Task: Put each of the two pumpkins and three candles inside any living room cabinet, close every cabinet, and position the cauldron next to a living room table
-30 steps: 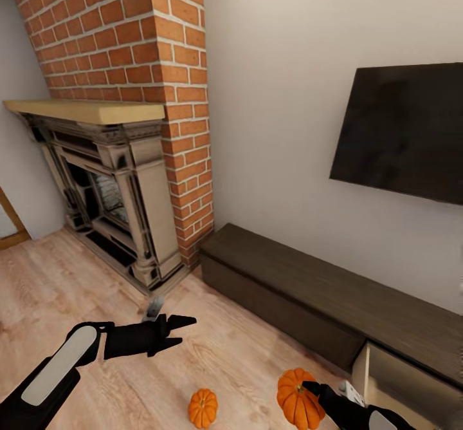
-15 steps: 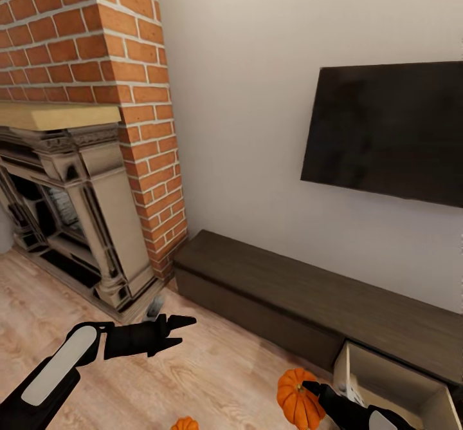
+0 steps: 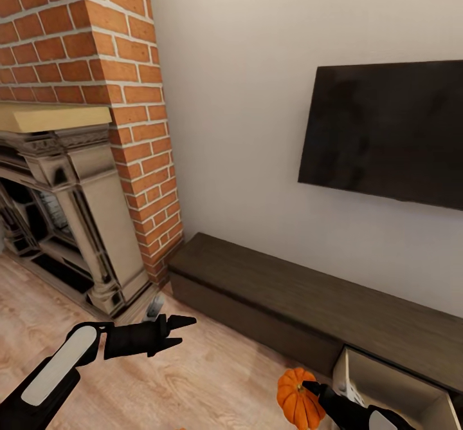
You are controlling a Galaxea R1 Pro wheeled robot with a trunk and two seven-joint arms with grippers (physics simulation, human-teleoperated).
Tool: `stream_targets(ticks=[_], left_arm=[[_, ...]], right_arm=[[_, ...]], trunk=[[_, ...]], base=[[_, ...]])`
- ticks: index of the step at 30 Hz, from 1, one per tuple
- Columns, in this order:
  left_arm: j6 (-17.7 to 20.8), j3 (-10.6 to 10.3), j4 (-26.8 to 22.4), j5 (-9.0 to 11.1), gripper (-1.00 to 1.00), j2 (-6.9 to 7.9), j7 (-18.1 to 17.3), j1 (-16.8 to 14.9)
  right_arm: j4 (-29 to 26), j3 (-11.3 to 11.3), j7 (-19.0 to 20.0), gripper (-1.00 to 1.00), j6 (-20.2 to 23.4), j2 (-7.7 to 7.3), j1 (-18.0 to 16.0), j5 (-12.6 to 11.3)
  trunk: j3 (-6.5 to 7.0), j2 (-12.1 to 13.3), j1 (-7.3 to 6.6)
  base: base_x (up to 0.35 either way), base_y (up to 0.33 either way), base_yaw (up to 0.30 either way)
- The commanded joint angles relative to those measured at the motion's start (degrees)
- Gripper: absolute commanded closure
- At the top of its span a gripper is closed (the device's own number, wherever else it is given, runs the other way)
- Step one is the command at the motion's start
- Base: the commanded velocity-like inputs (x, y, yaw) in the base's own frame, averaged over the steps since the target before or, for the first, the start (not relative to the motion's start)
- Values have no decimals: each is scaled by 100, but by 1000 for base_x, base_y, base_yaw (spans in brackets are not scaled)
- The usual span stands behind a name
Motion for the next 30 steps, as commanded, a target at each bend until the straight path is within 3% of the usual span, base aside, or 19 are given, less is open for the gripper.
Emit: stream_targets(ticks=[1,8,17,23,30], left_arm=[[6,-7,-2,15,-100,4,7,-5],[7,-7,-2,16,-100,4,7,-5],[7,-7,-2,15,-100,4,7,-5],[6,-5,-2,31,-100,201,-21,-5],[-36,-6,3,18,-100,222,34,-5]], right_arm=[[-3,38,-5,100,30,-3,-3,-61],[-3,39,-5,100,30,-3,-3,-60],[-4,39,16,100,24,-6,-3,-59],[-14,39,65,100,-10,-6,-3,-58],[-58,47,99,100,-156,-11,-3,-21]], trunk=[[-6,-3,2],[-6,-3,2],[-6,-3,2],[-6,-3,2],[-24,-44,24]], base=[[186,-37,0],[244,-11,0],[33,-20,0],[1,0,0],[0,0,0]])
